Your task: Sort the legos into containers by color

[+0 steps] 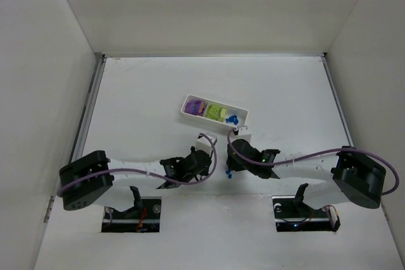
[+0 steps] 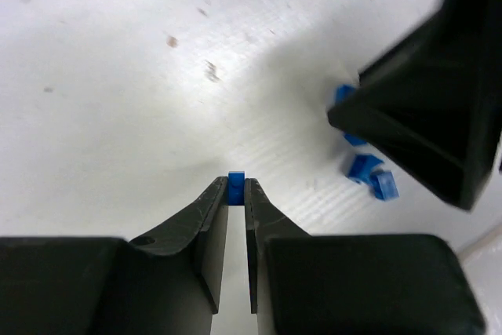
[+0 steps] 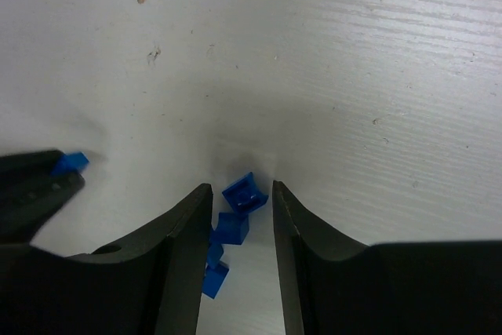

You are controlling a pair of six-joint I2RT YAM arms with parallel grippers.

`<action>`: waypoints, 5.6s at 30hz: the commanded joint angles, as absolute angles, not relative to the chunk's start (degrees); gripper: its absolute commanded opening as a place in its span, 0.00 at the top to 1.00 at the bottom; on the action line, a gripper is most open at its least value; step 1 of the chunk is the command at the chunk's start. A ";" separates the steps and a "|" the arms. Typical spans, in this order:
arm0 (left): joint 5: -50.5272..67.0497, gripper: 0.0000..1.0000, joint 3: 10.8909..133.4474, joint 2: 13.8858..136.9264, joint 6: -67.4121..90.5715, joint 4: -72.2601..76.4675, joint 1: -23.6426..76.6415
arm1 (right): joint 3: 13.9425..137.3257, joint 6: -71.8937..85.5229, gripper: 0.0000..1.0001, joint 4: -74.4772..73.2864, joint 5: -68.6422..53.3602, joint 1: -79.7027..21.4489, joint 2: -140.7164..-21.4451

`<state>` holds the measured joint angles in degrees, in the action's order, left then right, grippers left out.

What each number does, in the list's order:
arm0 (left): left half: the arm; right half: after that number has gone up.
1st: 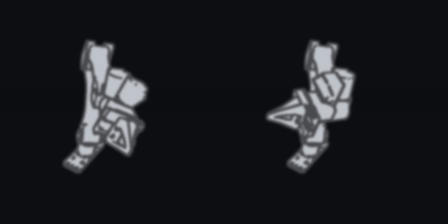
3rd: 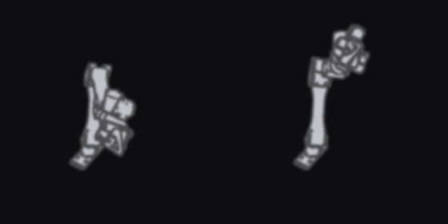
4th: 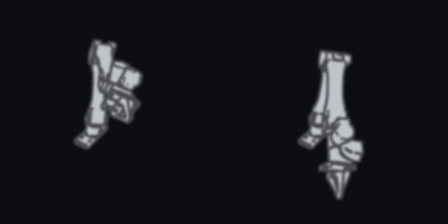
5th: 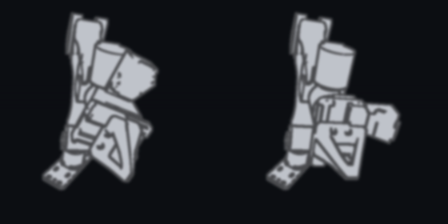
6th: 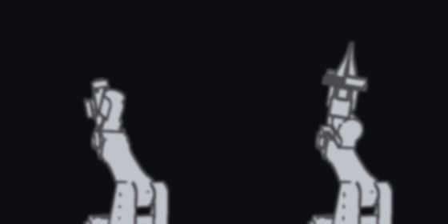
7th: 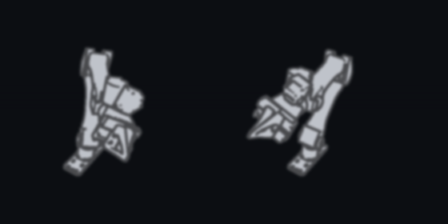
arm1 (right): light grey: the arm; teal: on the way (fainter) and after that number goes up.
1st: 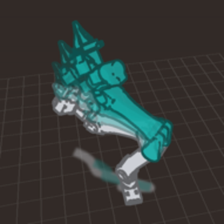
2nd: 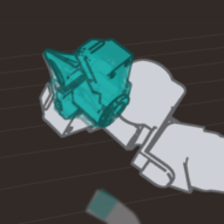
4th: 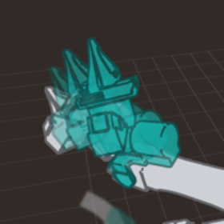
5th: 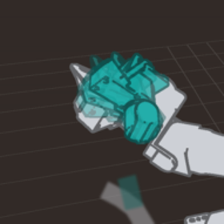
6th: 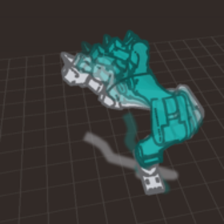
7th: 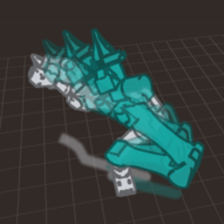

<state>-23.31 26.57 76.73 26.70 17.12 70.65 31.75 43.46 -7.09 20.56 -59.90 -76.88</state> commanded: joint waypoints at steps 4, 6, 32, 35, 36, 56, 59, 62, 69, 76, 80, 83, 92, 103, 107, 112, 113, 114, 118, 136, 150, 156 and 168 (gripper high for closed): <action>-20.48 0.90 24.35 71.28 29.71 19.69 64.03 | 34.45 44.38 0.60 -8.70 21.18 -60.95 -77.96; -20.57 0.90 24.78 71.19 29.79 19.78 63.15 | 34.89 44.47 0.65 -9.31 21.27 -60.95 -78.57; -13.36 0.88 54.65 93.76 26.72 29.80 53.31 | 26.02 44.83 0.74 -8.09 23.73 -50.68 -54.14; -12.40 0.87 59.22 99.39 26.28 29.01 51.64 | 26.02 44.21 0.74 -6.51 22.94 -48.92 -53.70; -12.22 0.87 60.28 100.54 26.28 28.83 51.29 | 26.10 43.77 0.74 -5.89 22.68 -48.30 -53.88; -22.32 0.72 39.57 82.98 27.15 28.04 59.27 | 38.66 37.80 0.74 6.06 17.93 -37.49 -71.26; -22.94 0.68 36.05 80.43 28.12 26.90 63.75 | 42.00 37.18 0.73 6.59 18.11 -36.26 -75.13; -23.99 0.66 34.02 79.54 29.00 25.76 68.32 | 44.20 36.83 0.62 6.59 18.54 -35.46 -77.34; -24.87 0.65 34.45 83.58 29.01 24.08 76.32 | 40.26 37.00 0.51 5.89 20.13 -35.81 -72.70; -28.29 0.69 35.33 86.75 29.44 21.54 79.05 | 30.69 39.55 0.51 4.13 19.95 -39.67 -63.65; -28.74 0.72 35.33 88.50 29.53 21.44 79.50 | 27.25 41.74 0.51 2.38 20.13 -43.10 -60.21; -28.39 0.74 35.86 90.08 29.27 21.88 79.06 | 25.67 42.80 0.51 1.59 20.30 -46.26 -59.33; -27.24 0.86 36.04 91.23 29.00 22.32 78.62 | 22.85 46.93 0.57 0.18 22.24 -52.07 -59.15; -28.92 0.94 30.24 84.03 29.71 23.91 75.46 | 25.05 46.14 0.49 -1.41 21.71 -58.31 -64.86; -29.09 0.95 28.74 81.39 29.79 23.38 74.49 | 26.19 46.14 0.50 -2.46 21.36 -59.98 -65.92; -29.18 0.94 26.46 76.04 30.58 22.06 70.54 | 27.95 45.79 0.52 -3.60 21.18 -61.12 -68.55; -29.18 0.94 26.02 74.63 31.02 21.80 69.40 | 28.38 45.53 0.52 -3.60 21.09 -61.30 -69.25; -29.01 0.94 25.67 73.23 31.37 21.71 68.17 | 28.82 45.27 0.53 -3.69 21.09 -61.65 -69.87; -28.04 0.94 24.87 68.30 32.34 21.10 64.04 | 30.67 45.18 0.55 -5.35 21.27 -62.97 -72.41; -17.93 0.93 34.36 70.83 30.85 27.24 52.60 | 34.98 45.97 0.72 -12.74 22.32 -63.24 -76.64; -12.66 0.92 49.82 89.46 29.01 31.20 52.34 | 25.94 47.72 0.77 -10.73 26.11 -57.27 -56.71; -12.57 0.91 56.85 97.81 27.60 30.68 50.50 | 24.61 47.37 0.76 -8.44 24.96 -53.57 -51.60; -14.06 0.70 58.46 97.40 26.01 28.65 49.96 | 27.68 42.81 0.76 -2.12 21.89 -45.49 -53.69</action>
